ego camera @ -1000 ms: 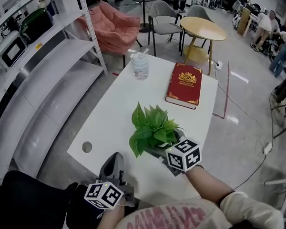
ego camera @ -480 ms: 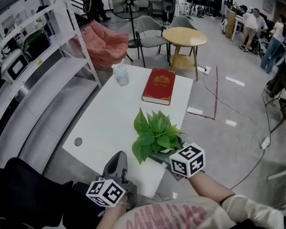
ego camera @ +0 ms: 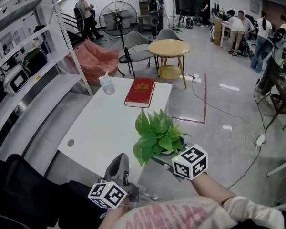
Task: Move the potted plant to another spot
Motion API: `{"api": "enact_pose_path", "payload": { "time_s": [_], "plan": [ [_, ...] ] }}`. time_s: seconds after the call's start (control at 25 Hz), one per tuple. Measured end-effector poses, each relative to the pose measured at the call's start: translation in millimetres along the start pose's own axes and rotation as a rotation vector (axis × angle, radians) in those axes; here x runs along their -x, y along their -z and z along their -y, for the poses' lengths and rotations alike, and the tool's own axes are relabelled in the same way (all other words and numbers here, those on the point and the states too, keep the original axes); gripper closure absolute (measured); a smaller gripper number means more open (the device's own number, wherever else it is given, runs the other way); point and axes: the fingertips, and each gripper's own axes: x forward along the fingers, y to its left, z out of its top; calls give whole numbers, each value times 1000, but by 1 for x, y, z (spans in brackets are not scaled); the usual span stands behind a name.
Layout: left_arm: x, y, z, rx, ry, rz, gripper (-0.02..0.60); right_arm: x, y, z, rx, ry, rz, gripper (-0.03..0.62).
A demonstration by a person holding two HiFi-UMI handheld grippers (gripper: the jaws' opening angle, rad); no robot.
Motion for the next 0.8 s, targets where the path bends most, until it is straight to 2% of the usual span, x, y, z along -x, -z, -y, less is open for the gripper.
{"api": "enact_pose_path", "payload": {
  "time_s": [0.36,0.72,0.8],
  "plan": [
    [2,18,65,-33,87,-23,578,77,-12,20,-18,89,78,65],
    [-4,21,79,-40,127,-51,578,104,-27,31,-52,130,160,65],
    [-10,22,77,-22,131,-57,578,106,-29,34,-50,135,169,65]
  ]
}}
